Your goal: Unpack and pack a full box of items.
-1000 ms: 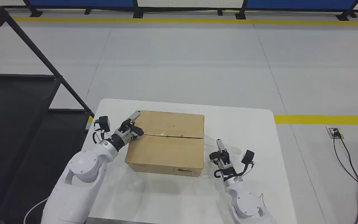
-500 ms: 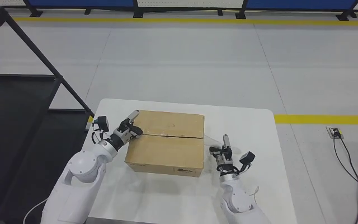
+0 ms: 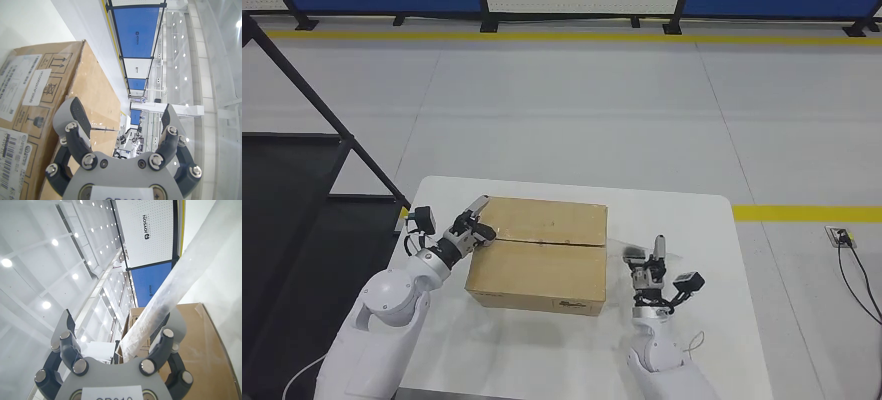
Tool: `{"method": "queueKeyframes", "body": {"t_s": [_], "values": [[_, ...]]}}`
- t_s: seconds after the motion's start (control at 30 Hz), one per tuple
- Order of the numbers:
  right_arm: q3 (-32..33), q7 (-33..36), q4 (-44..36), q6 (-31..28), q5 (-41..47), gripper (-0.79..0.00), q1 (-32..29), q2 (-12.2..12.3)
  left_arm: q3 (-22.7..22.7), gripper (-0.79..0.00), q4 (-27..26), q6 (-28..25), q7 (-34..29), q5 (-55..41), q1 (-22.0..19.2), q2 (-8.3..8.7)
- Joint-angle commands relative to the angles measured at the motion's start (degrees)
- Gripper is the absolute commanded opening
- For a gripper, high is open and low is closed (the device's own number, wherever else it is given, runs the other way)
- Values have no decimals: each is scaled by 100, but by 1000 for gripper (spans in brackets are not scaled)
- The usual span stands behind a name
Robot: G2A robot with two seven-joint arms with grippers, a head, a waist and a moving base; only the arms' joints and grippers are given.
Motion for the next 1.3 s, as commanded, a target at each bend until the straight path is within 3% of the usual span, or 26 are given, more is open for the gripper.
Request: {"method": "queueKeyframes", "body": {"t_s": [0.0,0.73,1.27], "values": [[56,-72,-121,21,-121,0,-40,-1,-5,0,-3,-1,-9,-7,4,-3],[505,-612,-2277,1030,-1846,0,-880,14,-59,0,-80,-28,-88,-33,90,-27],[275,-659,-3093,2252,-3011,0,-1002,-55,-125,0,-202,-64,-83,-94,233,-42]]}}
